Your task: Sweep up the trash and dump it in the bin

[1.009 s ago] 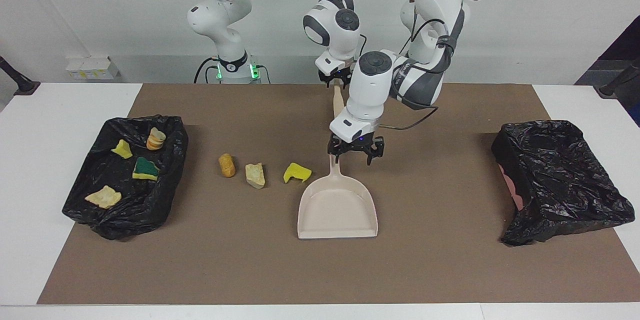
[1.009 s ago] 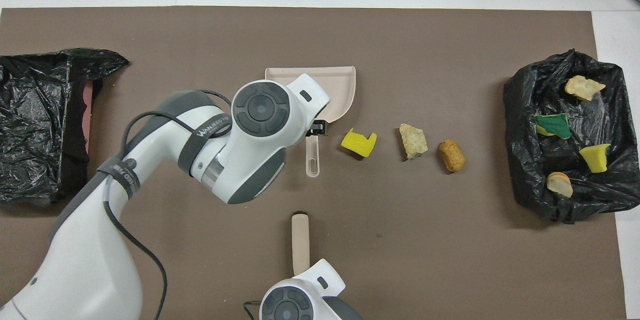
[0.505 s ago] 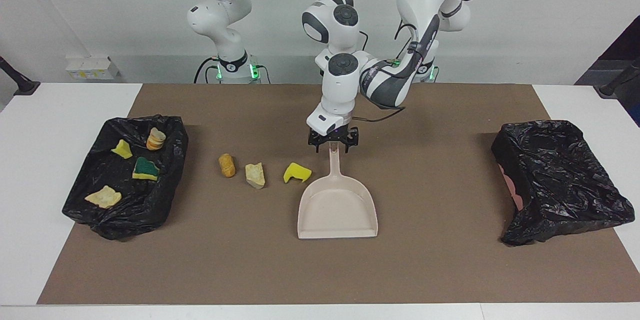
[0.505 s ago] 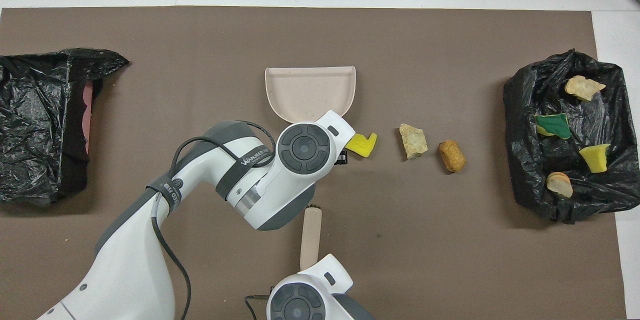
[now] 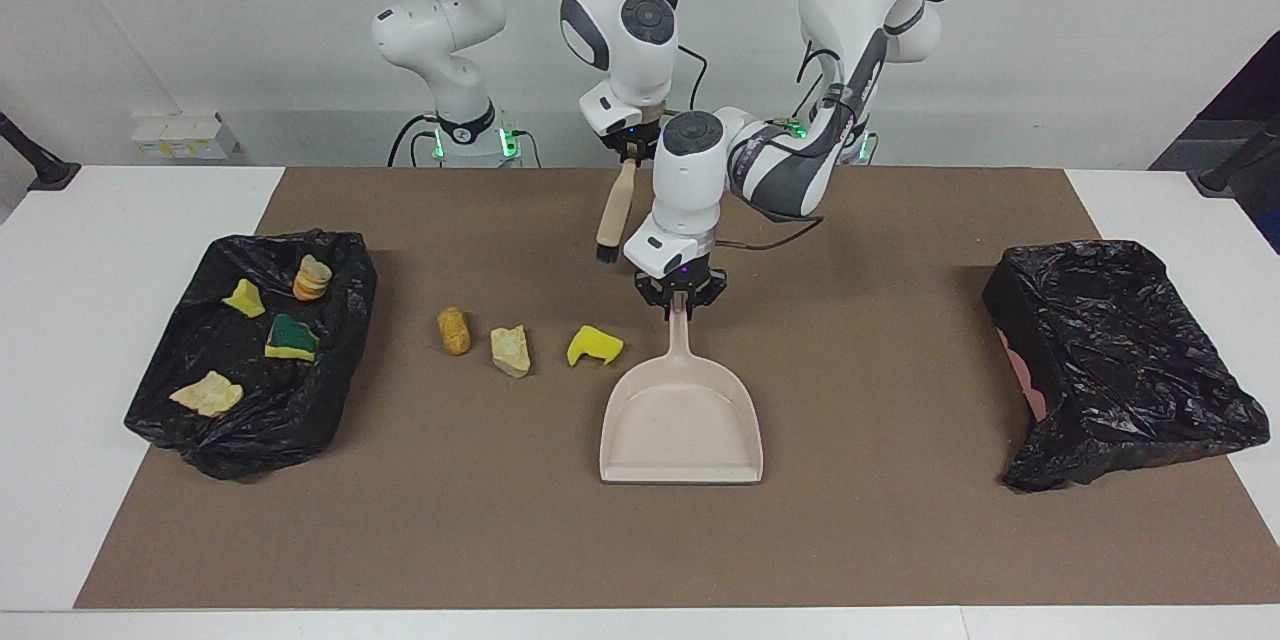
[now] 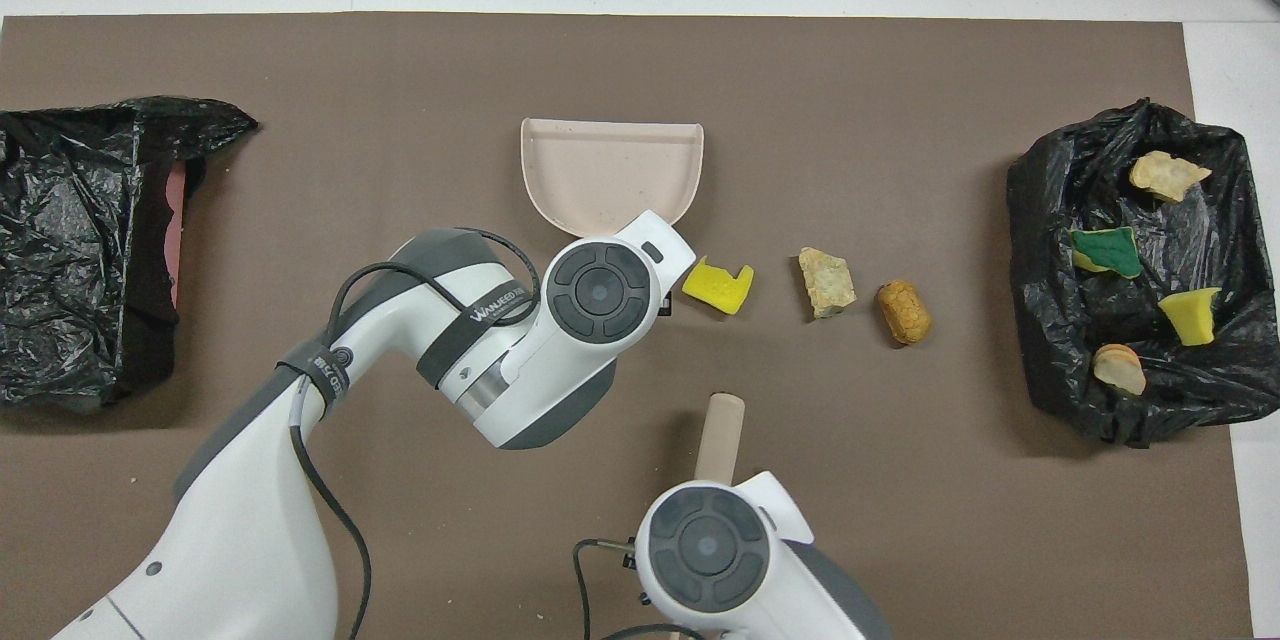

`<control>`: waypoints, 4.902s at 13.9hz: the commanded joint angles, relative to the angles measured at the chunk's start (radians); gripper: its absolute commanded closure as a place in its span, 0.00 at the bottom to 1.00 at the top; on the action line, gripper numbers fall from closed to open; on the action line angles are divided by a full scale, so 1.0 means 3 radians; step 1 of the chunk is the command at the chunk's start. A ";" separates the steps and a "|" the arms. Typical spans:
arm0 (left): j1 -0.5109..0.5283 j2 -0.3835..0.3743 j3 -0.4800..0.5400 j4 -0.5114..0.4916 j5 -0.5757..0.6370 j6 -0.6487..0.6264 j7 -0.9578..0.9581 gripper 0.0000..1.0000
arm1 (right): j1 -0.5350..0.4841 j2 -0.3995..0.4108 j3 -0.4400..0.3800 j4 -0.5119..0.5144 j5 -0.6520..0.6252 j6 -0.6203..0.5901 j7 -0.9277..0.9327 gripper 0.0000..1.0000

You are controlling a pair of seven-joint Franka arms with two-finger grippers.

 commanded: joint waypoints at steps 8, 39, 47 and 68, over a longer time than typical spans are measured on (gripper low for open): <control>0.0591 -0.0416 0.0009 -0.0040 0.0034 -0.0643 0.2842 1.00 | -0.1213 -0.0143 0.0019 -0.0079 -0.0837 -0.0153 -0.1224 1.00; 0.0822 -0.0820 -0.0012 -0.0900 0.0014 -0.0219 0.5688 1.00 | -0.0811 0.0967 0.0049 0.0248 -0.0603 0.1080 -0.2105 1.00; 0.0893 -0.0856 -0.0007 -0.0976 0.0014 -0.0178 0.5739 1.00 | -0.0309 0.0982 0.0055 0.0376 0.0399 0.1366 -0.2049 1.00; 0.0955 -0.1337 0.1985 -0.0726 -0.1152 -0.0562 0.7890 1.00 | 0.0565 0.0910 0.0049 0.0341 -0.0280 0.0956 -0.0281 1.00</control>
